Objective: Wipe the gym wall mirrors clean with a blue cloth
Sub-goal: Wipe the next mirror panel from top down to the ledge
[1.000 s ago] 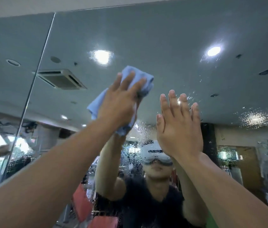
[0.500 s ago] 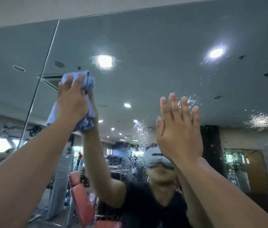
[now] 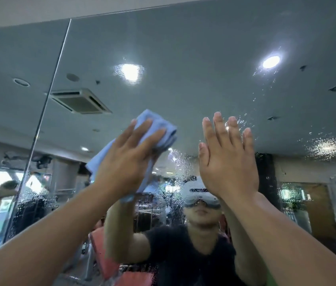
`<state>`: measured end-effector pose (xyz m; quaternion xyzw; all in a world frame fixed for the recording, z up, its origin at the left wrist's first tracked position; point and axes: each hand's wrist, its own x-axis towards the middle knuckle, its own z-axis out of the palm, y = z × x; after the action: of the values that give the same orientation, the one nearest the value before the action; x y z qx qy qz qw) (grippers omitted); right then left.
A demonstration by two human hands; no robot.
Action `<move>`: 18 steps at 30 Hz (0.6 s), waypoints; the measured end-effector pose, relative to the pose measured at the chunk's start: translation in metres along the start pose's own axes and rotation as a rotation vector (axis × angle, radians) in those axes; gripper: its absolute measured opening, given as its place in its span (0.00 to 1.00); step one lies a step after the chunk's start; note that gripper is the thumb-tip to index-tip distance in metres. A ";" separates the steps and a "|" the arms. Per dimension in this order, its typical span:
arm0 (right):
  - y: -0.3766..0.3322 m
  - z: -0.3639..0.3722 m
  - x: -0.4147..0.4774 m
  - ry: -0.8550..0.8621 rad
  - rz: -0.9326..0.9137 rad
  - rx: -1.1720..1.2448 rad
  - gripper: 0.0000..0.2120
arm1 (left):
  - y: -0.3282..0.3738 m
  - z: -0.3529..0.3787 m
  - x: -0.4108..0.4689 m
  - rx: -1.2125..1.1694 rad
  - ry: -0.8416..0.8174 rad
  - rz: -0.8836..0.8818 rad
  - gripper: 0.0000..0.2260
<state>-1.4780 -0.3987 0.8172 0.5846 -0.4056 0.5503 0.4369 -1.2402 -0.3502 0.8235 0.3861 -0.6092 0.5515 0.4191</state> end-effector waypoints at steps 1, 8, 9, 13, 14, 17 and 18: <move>0.000 0.000 0.000 0.005 0.000 -0.007 0.29 | -0.017 -0.004 -0.017 -0.005 0.003 -0.031 0.27; -0.007 0.001 0.001 0.017 0.015 -0.012 0.30 | -0.088 -0.029 0.026 -0.055 0.158 -0.494 0.23; -0.007 0.001 0.000 0.020 0.015 -0.014 0.30 | -0.087 -0.027 0.045 -0.052 0.169 -0.501 0.24; -0.006 0.002 0.001 0.032 0.004 -0.026 0.30 | -0.067 -0.013 0.118 -0.057 0.117 -0.422 0.22; -0.005 0.001 0.000 0.033 -0.001 -0.025 0.29 | -0.052 -0.012 0.130 -0.060 0.117 -0.385 0.20; -0.001 0.001 0.000 0.019 -0.021 -0.003 0.29 | 0.011 -0.010 0.123 -0.036 0.099 -0.220 0.22; 0.000 0.000 0.000 0.019 -0.019 0.007 0.29 | 0.027 -0.011 0.109 -0.041 0.136 -0.103 0.23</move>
<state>-1.4779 -0.3991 0.8176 0.5849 -0.3940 0.5530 0.4437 -1.3031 -0.3376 0.9168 0.3698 -0.5697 0.5419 0.4950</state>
